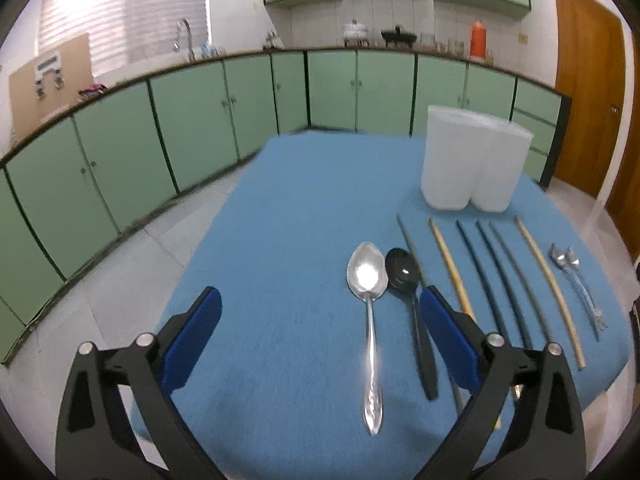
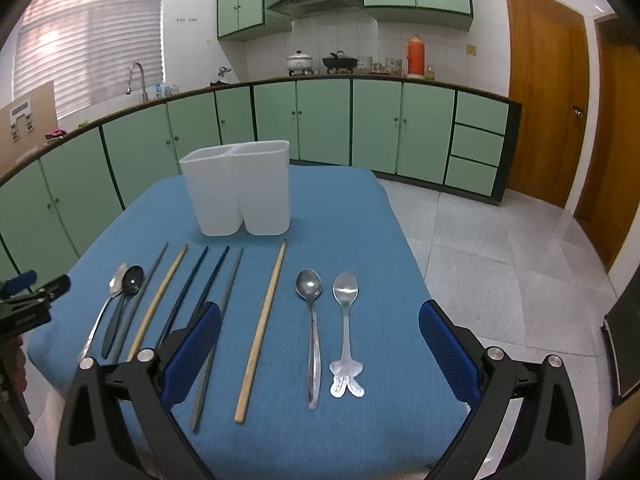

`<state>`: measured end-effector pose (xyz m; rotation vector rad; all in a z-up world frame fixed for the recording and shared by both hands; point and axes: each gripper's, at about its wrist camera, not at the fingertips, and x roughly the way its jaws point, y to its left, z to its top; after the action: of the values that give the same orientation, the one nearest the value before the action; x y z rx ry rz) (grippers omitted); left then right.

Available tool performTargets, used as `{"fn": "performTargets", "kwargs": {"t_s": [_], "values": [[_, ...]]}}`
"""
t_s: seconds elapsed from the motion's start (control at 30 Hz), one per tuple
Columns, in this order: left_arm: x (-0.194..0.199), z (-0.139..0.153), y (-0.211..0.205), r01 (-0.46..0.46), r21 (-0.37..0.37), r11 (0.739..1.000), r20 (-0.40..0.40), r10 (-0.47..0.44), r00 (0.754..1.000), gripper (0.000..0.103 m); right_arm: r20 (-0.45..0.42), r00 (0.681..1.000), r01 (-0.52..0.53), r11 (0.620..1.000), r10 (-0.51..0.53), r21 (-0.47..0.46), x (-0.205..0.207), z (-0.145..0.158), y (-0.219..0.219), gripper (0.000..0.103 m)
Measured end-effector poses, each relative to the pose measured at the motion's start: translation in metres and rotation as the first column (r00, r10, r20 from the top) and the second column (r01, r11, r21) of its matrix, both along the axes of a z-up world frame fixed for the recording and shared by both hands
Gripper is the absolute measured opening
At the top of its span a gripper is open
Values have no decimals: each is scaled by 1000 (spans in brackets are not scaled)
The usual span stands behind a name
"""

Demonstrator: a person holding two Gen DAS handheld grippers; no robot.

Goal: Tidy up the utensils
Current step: 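Move the left tool to the silver spoon while the right tool approaches the flower-handled spoon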

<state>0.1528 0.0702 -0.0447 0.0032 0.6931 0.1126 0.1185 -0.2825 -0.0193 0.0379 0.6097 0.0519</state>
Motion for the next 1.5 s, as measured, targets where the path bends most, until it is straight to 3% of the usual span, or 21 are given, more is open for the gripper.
{"fn": "performTargets", "kwargs": {"t_s": [0.07, 0.27, 0.5, 0.87, 0.97, 1.27, 1.43, 1.5], "values": [[13, -9, -1, 7, -11, 1000, -36, -8, 999, 80, -13, 1000, 1, 1000, -1, -1, 9, -4, 1, 97], [48, -25, 0, 20, -38, 999, -97, -23, 995, 76, -42, 999, 6, 1000, -6, -4, 35, -11, 0, 92], [78, -41, 5, 46, -106, 993, -168, -64, 984, 57, -57, 998, 10, 1000, -10, -9, 54, -17, 2, 90], [92, -46, 5, 88, -151, 985, -191, -117, 975, 13, -74, 997, 12, 1000, -13, -11, 67, -21, 10, 90], [93, -46, 3, 86, -149, 985, -184, -114, 976, 6, -79, 997, 18, 1000, -19, -11, 69, -22, 11, 90], [87, -41, 8, 100, -133, 986, -150, -120, 981, 0, -86, 996, 30, 1000, -30, -3, 70, -23, 10, 90], [85, -43, 14, 94, -169, 981, -167, -123, 978, 0, -86, 996, 29, 1000, -30, -5, 69, -23, 11, 90], [85, -43, 15, 91, -189, 978, -174, -125, 977, 5, -88, 996, 30, 1000, -30, -6, 69, -23, 12, 90]]}}
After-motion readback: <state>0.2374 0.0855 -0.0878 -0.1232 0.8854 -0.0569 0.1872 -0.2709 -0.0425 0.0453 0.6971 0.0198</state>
